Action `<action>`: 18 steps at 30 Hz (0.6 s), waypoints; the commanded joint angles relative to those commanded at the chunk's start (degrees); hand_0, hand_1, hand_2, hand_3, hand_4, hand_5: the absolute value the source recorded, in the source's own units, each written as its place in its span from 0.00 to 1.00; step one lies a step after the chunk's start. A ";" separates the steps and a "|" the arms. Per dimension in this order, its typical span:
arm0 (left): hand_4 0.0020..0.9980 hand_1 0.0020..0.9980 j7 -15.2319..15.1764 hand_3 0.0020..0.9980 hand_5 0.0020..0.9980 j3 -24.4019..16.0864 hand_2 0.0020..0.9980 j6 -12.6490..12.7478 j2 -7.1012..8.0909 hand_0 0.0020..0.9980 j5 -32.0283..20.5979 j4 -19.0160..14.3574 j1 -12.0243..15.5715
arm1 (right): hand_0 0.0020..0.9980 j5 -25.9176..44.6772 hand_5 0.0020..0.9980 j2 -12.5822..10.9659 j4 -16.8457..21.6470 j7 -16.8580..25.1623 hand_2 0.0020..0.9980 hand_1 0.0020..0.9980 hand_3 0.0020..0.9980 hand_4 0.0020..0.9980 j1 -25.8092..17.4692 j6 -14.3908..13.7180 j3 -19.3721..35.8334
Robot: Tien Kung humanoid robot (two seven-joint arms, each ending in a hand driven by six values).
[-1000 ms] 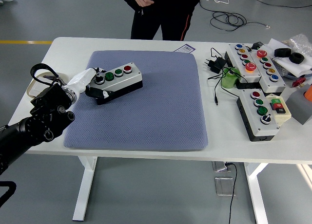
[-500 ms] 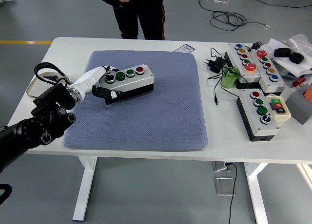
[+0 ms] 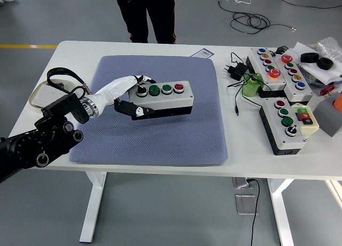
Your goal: Pick up the button,place it on the desk,press the button,press the button
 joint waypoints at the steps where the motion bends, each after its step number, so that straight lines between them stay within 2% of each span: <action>1: 0.23 0.05 -0.64 0.19 0.00 0.09 0.08 -0.13 0.06 0.05 -0.25 0.00 0.07 | 0.64 0.01 0.36 0.00 0.00 0.01 0.55 0.51 0.59 0.24 0.02 0.00 -0.01; 6: 0.22 0.05 -3.89 0.19 0.00 1.22 0.08 -0.39 0.01 0.05 -1.76 0.19 0.26 | 0.64 -0.03 0.36 0.00 0.00 -0.02 0.55 0.51 0.59 0.24 0.11 0.00 -0.01; 10: 0.22 0.05 -4.70 0.19 0.00 2.06 0.08 -0.06 -0.22 0.06 -2.07 0.63 0.13 | 0.64 0.04 0.36 0.01 0.00 -0.04 0.55 0.51 0.59 0.24 0.11 0.00 -0.10; 18: 0.22 0.06 -6.28 0.21 0.00 5.64 0.09 1.65 -2.15 0.07 -2.90 4.57 -1.27 | 0.64 0.17 0.36 0.02 0.00 -0.14 0.55 0.51 0.59 0.24 0.18 -0.05 -0.28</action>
